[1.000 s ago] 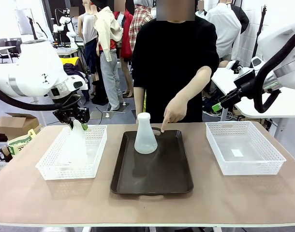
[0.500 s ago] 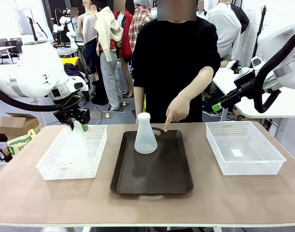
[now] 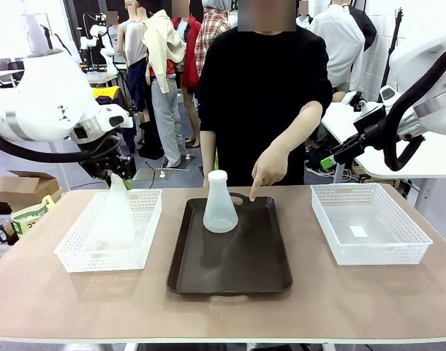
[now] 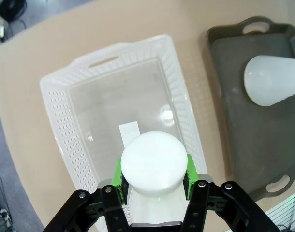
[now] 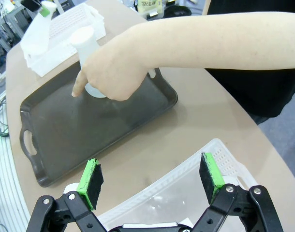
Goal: Prepare the laboratory tools.
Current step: Place the picked Big flask upright in the Handle tray as directed by the person.
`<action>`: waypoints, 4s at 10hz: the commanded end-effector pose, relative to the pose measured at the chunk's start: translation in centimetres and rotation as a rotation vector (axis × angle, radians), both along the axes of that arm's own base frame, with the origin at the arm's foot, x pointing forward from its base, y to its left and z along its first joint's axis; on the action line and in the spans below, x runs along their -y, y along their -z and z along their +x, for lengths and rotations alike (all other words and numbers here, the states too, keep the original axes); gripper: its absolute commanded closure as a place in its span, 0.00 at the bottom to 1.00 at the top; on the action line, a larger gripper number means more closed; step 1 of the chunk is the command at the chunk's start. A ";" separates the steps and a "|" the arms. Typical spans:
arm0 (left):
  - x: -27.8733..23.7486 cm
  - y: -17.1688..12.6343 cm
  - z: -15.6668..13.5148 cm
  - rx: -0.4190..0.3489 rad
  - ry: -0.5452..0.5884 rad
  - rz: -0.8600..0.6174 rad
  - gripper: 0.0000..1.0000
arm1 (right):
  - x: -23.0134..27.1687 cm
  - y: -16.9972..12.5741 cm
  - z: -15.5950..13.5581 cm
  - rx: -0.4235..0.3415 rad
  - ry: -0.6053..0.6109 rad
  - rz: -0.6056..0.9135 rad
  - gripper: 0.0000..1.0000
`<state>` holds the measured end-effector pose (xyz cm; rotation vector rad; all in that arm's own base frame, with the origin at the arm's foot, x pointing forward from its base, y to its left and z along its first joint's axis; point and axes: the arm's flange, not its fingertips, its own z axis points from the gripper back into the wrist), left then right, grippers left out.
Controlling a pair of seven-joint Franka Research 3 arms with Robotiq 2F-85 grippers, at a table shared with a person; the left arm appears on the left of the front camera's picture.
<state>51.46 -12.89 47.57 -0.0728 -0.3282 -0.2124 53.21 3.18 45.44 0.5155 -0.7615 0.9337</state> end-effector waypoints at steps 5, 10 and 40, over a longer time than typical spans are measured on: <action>-0.2 -3.8 -5.2 0.277 0.415 -0.142 1.00 | 0.0 -0.1 -0.1 -0.014 0.004 -0.013 0.00; -1.3 -5.6 -8.6 0.300 0.910 -0.316 1.00 | 0.0 -0.1 -0.1 -0.014 0.004 -0.013 0.00; 14.2 9.2 -0.1 0.624 1.500 -0.650 1.00 | 0.0 -0.1 -0.1 -0.014 0.004 -0.013 0.00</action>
